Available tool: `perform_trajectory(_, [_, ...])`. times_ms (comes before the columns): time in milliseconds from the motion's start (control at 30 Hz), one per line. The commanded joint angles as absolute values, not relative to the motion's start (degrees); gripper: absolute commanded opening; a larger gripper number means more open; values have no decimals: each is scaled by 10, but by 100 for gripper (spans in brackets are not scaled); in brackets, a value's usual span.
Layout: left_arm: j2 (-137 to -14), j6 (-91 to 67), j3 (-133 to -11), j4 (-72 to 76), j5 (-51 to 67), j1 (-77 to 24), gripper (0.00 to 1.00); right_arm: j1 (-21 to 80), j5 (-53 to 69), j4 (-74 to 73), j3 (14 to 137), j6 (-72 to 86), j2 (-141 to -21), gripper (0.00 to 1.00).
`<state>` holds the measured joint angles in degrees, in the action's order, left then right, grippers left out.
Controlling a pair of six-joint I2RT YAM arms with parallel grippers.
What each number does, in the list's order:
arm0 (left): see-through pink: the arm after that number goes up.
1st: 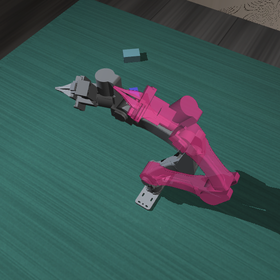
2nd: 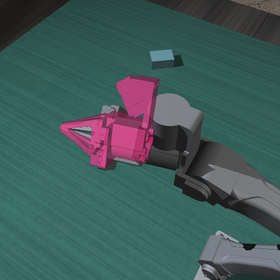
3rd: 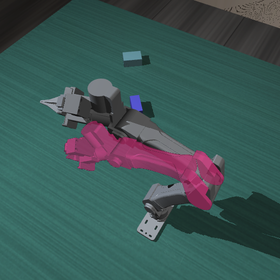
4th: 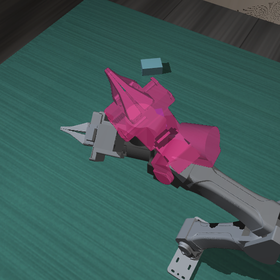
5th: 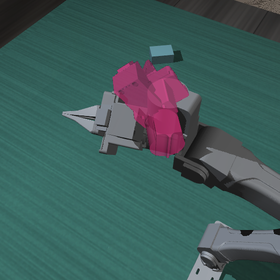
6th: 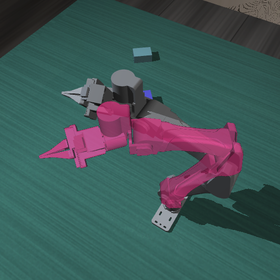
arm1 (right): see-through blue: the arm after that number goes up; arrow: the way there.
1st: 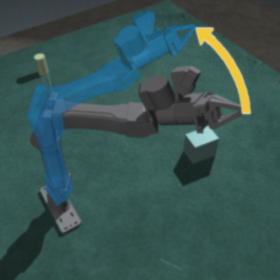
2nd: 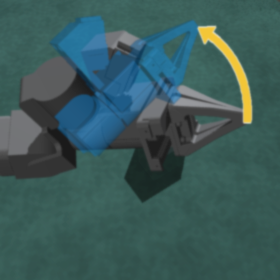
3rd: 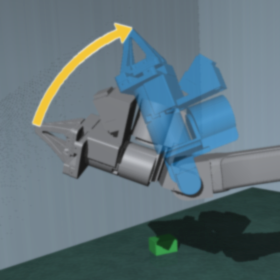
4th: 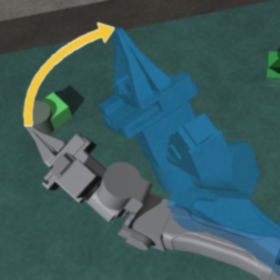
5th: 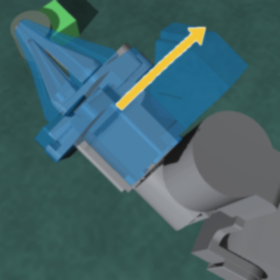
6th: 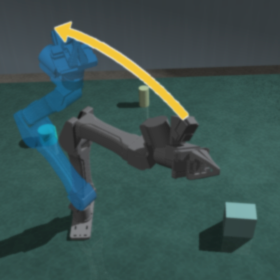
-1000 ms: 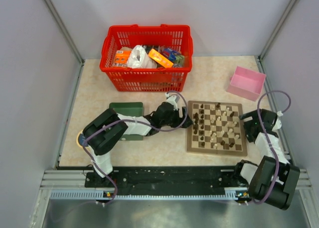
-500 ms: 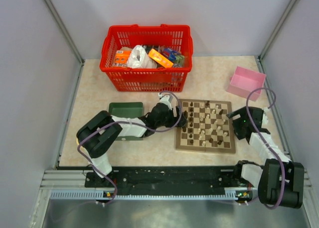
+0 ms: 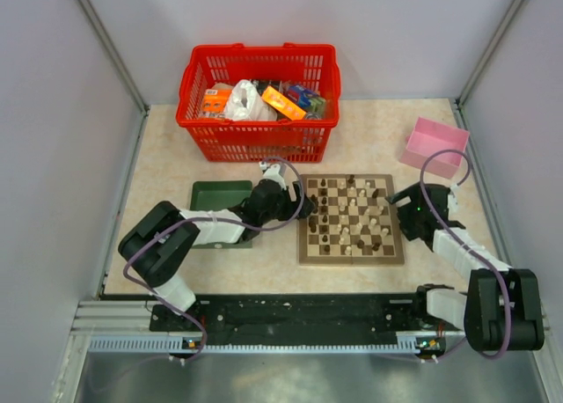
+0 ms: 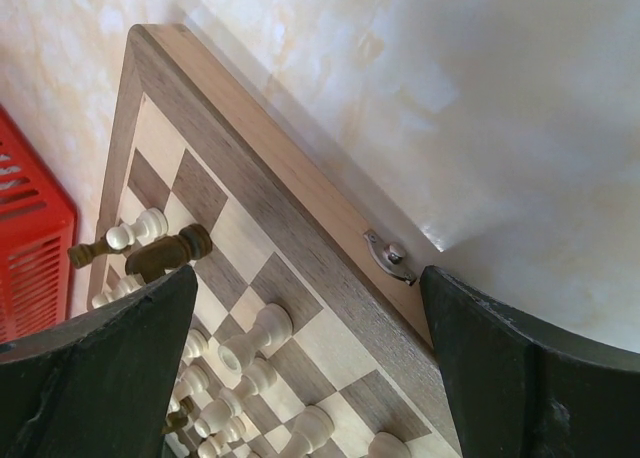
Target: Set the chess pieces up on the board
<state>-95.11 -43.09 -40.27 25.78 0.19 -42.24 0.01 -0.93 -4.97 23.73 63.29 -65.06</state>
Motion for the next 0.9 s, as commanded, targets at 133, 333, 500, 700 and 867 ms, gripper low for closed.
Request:
perform_trajectory(133, [-894, -408, -395, 271, 5, -421, 87, 43, 3, -98, 229, 664, -685, 94])
perform_trajectory(333, [-878, -404, -386, 253, -12, -421, 86, 43, -16, -107, 239, 658, -683, 94])
perform_trajectory(500, [-839, -396, -375, 229, -22, -421, 87, 43, -45, -132, 259, 637, -667, 94])
perform_trajectory(700, [-770, -360, -386, 171, -59, -421, 88, 43, -132, -191, 321, 552, -628, 95])
perform_trajectory(867, [-711, -319, -418, 104, -126, -419, 91, 44, -152, -233, 402, 424, -599, 94])
